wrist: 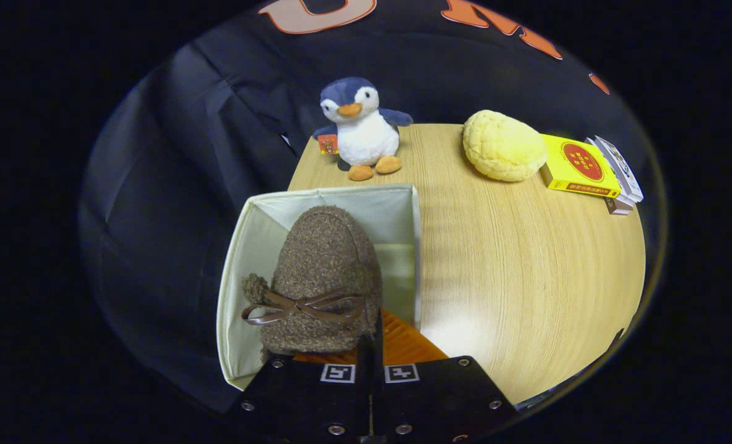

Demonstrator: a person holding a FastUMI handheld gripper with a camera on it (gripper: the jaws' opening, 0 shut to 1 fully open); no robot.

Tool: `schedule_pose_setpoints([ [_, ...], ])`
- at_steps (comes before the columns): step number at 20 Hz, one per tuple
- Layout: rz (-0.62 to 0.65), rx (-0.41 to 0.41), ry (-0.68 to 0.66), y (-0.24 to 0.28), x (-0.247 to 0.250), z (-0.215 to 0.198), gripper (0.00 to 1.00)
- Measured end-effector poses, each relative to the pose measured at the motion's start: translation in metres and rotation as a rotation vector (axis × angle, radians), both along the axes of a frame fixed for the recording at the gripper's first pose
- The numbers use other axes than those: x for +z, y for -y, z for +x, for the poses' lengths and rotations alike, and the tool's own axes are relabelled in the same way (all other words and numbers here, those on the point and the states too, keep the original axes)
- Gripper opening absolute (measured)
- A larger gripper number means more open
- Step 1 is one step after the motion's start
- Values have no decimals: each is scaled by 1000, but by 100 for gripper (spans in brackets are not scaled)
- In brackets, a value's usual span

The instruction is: Open the storage box then place both shoes into the box .Put the left shoe in first, then the right shoe, with the right side of both shoes facing outward in a uniform manner.

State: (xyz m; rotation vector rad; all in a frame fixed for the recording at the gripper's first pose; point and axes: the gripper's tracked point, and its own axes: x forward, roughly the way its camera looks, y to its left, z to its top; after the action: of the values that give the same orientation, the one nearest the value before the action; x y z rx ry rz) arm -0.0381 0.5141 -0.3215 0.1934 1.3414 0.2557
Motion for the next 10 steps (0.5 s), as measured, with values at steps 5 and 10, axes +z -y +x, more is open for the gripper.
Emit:
schedule_pose_setpoints([
  [5,-161,36,54,3,-15,3,5],
  [10,-215,46,39,19,-22,-1,6],
])
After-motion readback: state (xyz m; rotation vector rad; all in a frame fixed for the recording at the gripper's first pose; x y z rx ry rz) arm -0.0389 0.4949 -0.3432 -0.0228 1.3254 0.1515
